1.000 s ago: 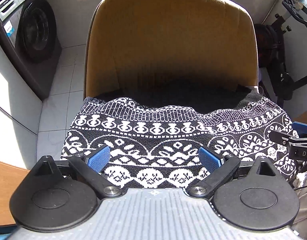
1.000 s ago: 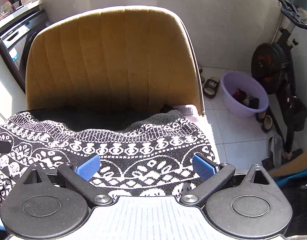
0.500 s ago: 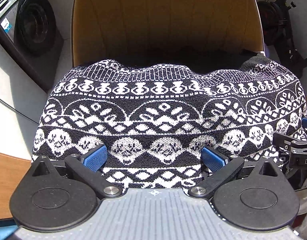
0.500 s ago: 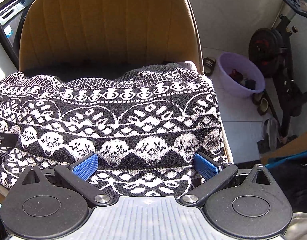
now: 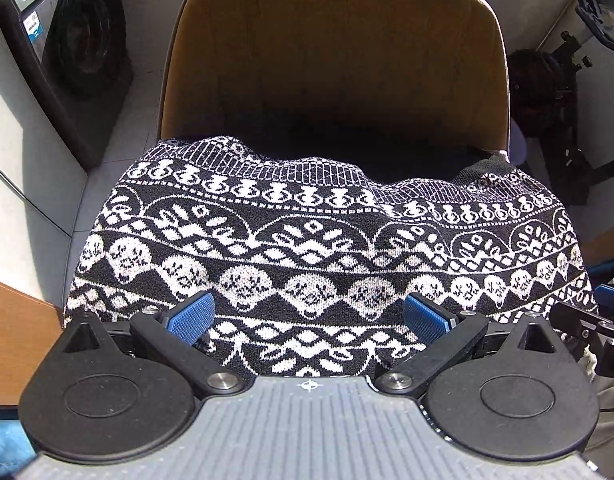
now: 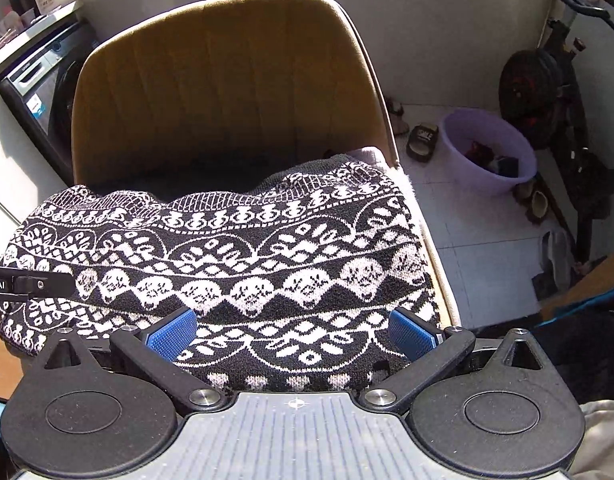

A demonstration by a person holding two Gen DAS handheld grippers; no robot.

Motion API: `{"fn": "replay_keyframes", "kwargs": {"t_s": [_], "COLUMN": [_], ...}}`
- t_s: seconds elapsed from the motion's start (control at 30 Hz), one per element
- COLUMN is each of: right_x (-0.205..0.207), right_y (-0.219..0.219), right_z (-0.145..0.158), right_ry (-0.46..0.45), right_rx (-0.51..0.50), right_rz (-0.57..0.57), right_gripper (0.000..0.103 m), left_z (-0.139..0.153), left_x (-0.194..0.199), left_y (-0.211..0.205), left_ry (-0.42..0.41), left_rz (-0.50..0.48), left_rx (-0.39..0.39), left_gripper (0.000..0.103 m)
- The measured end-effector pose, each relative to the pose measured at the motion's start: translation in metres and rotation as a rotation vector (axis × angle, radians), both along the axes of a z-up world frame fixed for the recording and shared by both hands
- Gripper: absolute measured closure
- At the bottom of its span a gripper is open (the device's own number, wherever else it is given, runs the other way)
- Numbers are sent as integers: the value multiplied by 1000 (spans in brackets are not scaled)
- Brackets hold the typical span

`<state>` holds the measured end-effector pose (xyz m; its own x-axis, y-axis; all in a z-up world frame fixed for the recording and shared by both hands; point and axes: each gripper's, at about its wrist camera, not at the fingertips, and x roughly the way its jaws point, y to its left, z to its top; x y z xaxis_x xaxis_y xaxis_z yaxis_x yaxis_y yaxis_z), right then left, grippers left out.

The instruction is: Fold clothes

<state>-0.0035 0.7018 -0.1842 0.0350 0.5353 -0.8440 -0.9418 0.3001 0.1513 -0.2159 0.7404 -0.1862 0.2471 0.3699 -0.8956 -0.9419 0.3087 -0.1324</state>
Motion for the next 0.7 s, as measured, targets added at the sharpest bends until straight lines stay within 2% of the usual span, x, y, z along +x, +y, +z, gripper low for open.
{"fn": "replay_keyframes", "kwargs": {"t_s": [0.07,0.23,0.37,0.43,0.53,0.7], "right_x": [6,17,22,22,13,-12], "right_y": [-13,-47,-74,-86,-105,-144], "right_z": [19,61,90,102,117,150], "right_ry": [18,55,92,73,32,-22], "right_rx": [50,135,189,181,167,203], "right_rz": [-9,-26,-29,-38,-38,-13], "right_gripper": [1,1,1,1,1,1], "left_z": [21,66,94,106,121,142], "left_x": [1,11,11,9,4,-10], "left_y": [-14,-58,-98,-117,-140,-172], "left_ry": [-1,90,73,51,60,66], "left_rz": [2,-11,-11,4,15,15], "left_rx": [34,132,185,197,209,270], "left_gripper": [0,0,0,0,0,0]}}
